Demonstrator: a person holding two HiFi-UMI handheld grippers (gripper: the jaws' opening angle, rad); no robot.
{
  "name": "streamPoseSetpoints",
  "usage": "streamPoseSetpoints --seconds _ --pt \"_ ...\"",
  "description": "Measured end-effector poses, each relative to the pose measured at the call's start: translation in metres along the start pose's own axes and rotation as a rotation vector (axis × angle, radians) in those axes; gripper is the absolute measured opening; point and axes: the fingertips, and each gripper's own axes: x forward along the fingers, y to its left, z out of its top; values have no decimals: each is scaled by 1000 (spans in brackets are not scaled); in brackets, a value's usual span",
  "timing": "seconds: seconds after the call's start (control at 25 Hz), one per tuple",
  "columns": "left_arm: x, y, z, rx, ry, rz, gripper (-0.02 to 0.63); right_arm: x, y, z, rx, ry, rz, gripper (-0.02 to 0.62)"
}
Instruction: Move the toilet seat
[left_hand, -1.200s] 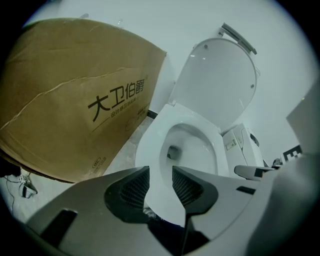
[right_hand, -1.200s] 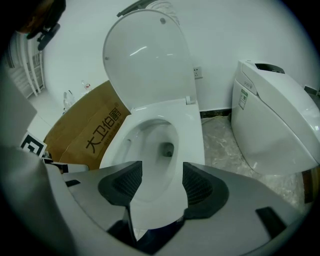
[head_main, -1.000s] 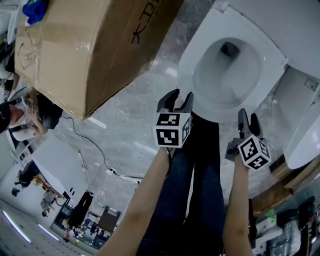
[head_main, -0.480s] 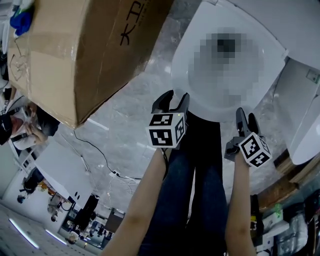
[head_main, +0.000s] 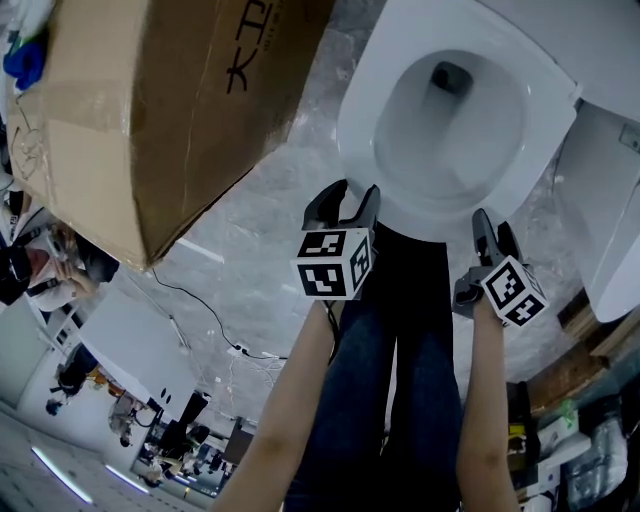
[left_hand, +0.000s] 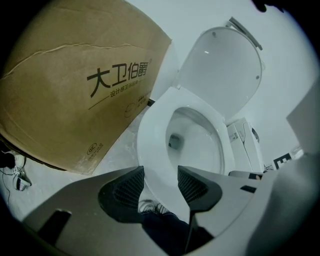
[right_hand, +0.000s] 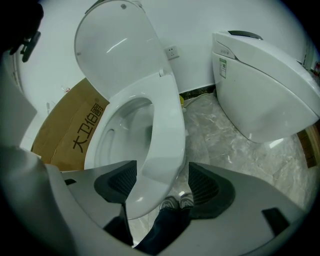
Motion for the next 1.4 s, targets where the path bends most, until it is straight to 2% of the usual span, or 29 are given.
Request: streamPoseSetpoints --seconds 0.32,0.68,1.4 --pt "7 5 -11 -2 41 4 215 5 4 -2 7 4 -9 318" --pt "14 3 -11 -15 34 4 227 18 8 -2 1 21 32 321" --pt "13 2 -13 -6 51 21 229 16 9 -3 10 29 -24 314"
